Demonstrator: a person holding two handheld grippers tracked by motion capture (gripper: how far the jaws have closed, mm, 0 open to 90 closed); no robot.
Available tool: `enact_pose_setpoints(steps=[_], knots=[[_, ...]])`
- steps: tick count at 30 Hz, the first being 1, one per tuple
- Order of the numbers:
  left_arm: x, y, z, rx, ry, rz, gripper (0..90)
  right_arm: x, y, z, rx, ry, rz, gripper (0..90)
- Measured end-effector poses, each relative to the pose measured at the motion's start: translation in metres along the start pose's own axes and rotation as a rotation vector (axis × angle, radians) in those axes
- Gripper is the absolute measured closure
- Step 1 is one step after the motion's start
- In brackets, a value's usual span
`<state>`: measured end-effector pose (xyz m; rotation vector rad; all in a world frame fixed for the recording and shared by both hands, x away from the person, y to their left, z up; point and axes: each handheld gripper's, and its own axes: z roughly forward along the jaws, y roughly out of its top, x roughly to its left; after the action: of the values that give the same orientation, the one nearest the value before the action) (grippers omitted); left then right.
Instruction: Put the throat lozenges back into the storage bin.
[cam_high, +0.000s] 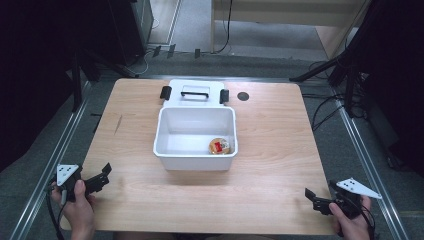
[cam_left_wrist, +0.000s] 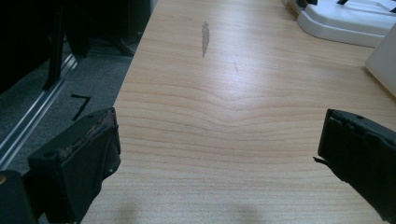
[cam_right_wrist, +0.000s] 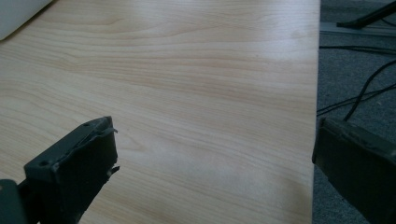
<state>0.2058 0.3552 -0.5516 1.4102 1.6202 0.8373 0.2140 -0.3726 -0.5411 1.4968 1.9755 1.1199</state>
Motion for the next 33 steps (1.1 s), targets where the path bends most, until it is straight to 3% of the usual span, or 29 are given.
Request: enact_pose_setpoints(steps=[7, 13, 18, 29, 31, 33], knots=[[0.0, 0.0, 0.001, 0.01, -0.006, 0.003, 0.0, -0.003, -0.009, -0.004, -0.062, -0.004, 0.061, 0.6], [0.001, 0.0, 0.001, 0.005, -0.005, -0.015, 0.0, -0.008, -0.01, -0.003, -0.067, 0.032, 0.092, 0.6], [0.001, 0.0, 0.0, 0.008, -0.006, -0.01, 0.0, -0.011, -0.01, -0.002, -0.061, 0.028, 0.128, 0.6], [0.001, 0.0, 0.0, 0.009, -0.012, -0.012, 0.0, -0.008, -0.012, 0.003, 0.016, 0.003, 0.098, 0.5], [0.001, 0.0, 0.0, 0.007, -0.014, -0.015, 0.0, -0.008, -0.014, 0.002, 0.005, -0.012, 0.104, 0.4], [0.001, 0.0, 0.0, 0.009, -0.014, -0.016, 0.0, -0.005, -0.015, -0.003, -0.047, -0.061, 0.101, 0.5]])
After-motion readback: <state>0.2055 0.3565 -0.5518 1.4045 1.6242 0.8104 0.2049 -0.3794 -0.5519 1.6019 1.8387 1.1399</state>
